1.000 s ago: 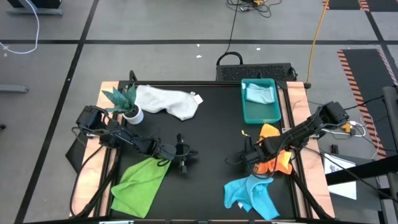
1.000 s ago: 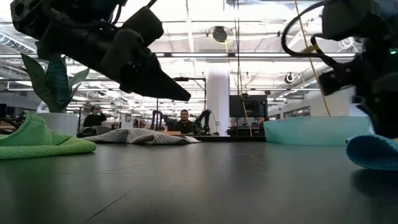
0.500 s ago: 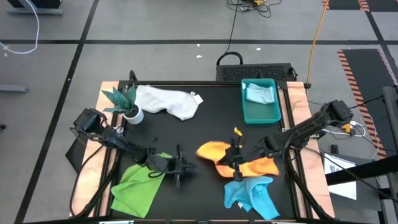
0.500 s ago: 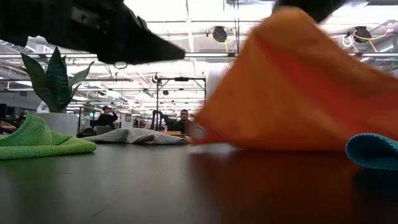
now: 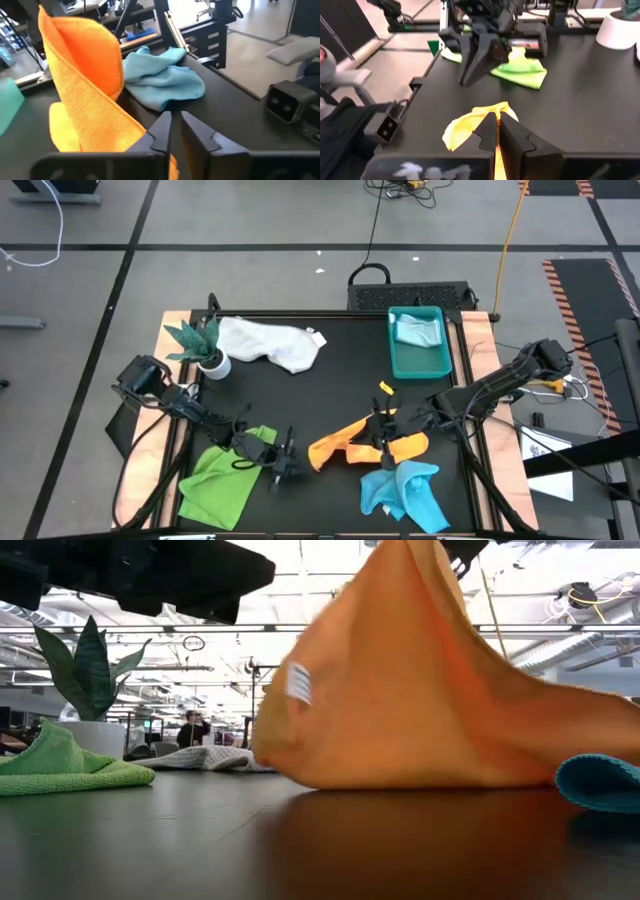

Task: Fold microfiber towels
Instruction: Fold the orange microfiber cloth

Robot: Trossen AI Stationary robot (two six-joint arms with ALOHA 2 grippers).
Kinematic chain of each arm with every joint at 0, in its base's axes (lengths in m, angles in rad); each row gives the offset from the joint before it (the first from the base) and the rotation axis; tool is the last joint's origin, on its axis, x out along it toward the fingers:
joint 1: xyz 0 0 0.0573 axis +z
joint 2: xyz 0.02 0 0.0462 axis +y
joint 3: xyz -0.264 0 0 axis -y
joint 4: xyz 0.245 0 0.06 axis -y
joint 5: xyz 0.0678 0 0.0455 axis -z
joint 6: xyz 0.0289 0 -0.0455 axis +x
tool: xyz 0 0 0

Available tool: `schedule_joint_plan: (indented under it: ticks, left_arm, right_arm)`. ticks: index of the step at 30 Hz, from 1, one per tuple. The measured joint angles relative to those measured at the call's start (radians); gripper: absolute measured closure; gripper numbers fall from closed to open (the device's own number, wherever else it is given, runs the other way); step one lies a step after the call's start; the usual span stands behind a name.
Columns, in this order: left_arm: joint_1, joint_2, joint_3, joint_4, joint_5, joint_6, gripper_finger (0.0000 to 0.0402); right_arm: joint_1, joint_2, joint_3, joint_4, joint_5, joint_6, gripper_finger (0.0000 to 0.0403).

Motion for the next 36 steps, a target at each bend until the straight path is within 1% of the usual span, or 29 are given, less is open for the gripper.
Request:
schedule_joint_plan:
  ticks: [4,8,10,12,14,20,23,26,28,30,33,36]
  left_arm:
    - [0.002,0.000,0.000,0.000,-0.002,-0.020,0.0284]
    - [0.014,0.000,0.000,0.008,-0.017,-0.072,0.0216]
    - [0.028,0.007,0.006,0.014,-0.056,-0.103,0.0194]
    - [0.037,0.036,0.026,0.017,-0.122,-0.130,0.0181]
    - [0.037,0.076,0.049,0.011,-0.181,-0.143,0.0176]
    - [0.025,0.188,0.169,0.016,-0.231,-0.158,0.0174]
    - [0.010,0.218,0.230,0.008,-0.298,-0.162,0.0174]
    - [-0.005,0.246,0.286,-0.021,-0.430,-0.171,0.0174]
    - [-0.014,0.268,0.320,-0.077,-0.518,-0.178,0.0174]
    - [-0.016,0.294,0.356,-0.148,-0.578,-0.206,0.0174]
    - [-0.016,0.307,0.395,-0.273,-0.626,-0.277,0.0174]
    - [-0.016,0.305,0.426,-0.412,-0.644,-0.364,0.0174]
  right_arm:
    - [0.000,0.000,0.000,-0.004,0.001,-0.003,0.0400]
    - [0.000,0.000,0.000,-0.005,0.002,-0.011,0.0400]
    - [0.000,0.000,0.000,-0.010,0.002,-0.010,0.0400]
    - [0.000,0.000,0.000,-0.015,0.002,-0.010,0.0400]
    - [0.000,0.000,0.000,-0.020,0.002,-0.010,0.0400]
    - [0.000,0.000,0.000,-0.033,0.003,-0.023,0.0400]
    - [0.000,0.000,0.000,-0.039,0.003,-0.029,0.0400]
    - [0.000,0.000,0.000,-0.041,0.003,-0.033,0.0400]
    - [0.000,0.000,0.000,-0.044,0.003,-0.038,0.0400]
    - [0.000,0.000,0.000,-0.043,0.003,-0.043,0.0400]
    - [0.000,0.000,0.000,-0.043,0.003,-0.044,0.0400]
    - [0.000,0.000,0.000,-0.046,0.003,-0.044,0.0400]
